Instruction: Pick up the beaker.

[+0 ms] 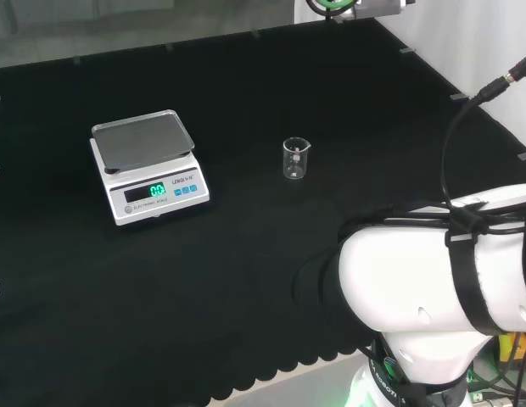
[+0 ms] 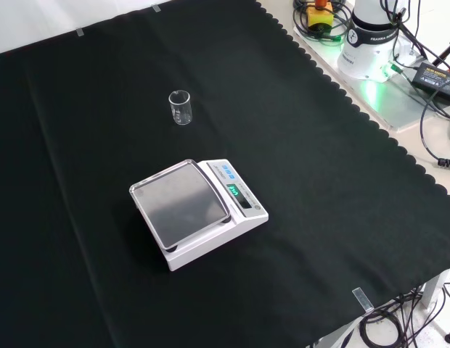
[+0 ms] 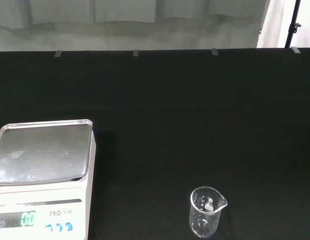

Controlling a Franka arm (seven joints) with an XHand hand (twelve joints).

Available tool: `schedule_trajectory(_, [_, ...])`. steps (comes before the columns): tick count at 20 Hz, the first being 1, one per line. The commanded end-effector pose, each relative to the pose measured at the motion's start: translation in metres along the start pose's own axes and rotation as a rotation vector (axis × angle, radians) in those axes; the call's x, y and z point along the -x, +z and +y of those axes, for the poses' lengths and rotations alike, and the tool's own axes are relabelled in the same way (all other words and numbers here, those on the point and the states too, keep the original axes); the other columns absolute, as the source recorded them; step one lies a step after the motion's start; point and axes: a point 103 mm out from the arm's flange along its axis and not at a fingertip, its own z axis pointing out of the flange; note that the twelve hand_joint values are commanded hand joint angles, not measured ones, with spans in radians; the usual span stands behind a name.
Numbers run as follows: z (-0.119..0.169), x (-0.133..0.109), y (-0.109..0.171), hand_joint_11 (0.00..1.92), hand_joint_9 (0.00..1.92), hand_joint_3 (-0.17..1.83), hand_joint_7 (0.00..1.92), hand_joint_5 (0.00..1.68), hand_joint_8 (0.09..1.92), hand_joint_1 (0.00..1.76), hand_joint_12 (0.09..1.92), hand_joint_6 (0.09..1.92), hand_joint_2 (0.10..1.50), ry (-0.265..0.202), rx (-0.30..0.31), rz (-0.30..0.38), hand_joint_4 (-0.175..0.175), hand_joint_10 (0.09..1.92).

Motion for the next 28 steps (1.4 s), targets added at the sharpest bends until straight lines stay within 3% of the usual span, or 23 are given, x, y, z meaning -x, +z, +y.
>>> schedule_trajectory(1, [0.001, 0.001, 0.000, 0.08, 0.06, -0.04, 0.05, 0.05, 0.33, 0.38, 1.14, 0.09, 1.02, 0.001, 0.008, -0.006, -0.038, 0.28])
schedule_trajectory(3, [0.002, 0.002, 0.001, 0.02, 0.01, -0.04, 0.01, 0.01, 0.27, 0.36, 1.10, 0.09, 1.03, 0.002, 0.005, -0.002, -0.033, 0.18])
schedule_trajectory(8, [0.006, 0.006, 0.004, 0.00, 0.00, -0.03, 0.00, 0.00, 0.25, 0.35, 1.09, 0.09, 1.03, 0.008, -0.011, 0.009, -0.032, 0.15])
schedule_trajectory(12, [0.033, 0.014, 0.020, 0.00, 0.00, -0.03, 0.00, 0.00, 0.24, 0.35, 1.08, 0.09, 1.03, 0.004, -0.054, 0.037, -0.032, 0.15])
schedule_trajectory(23, [0.070, 0.081, 0.067, 0.00, 0.00, -0.03, 0.00, 0.00, 0.24, 0.35, 1.08, 0.09, 1.02, 0.010, -0.080, 0.110, -0.036, 0.15])
schedule_trajectory(28, [0.089, 0.089, 0.089, 0.00, 0.00, -0.04, 0.00, 0.00, 0.25, 0.36, 1.08, 0.09, 1.02, 0.016, -0.118, 0.126, -0.040, 0.15])
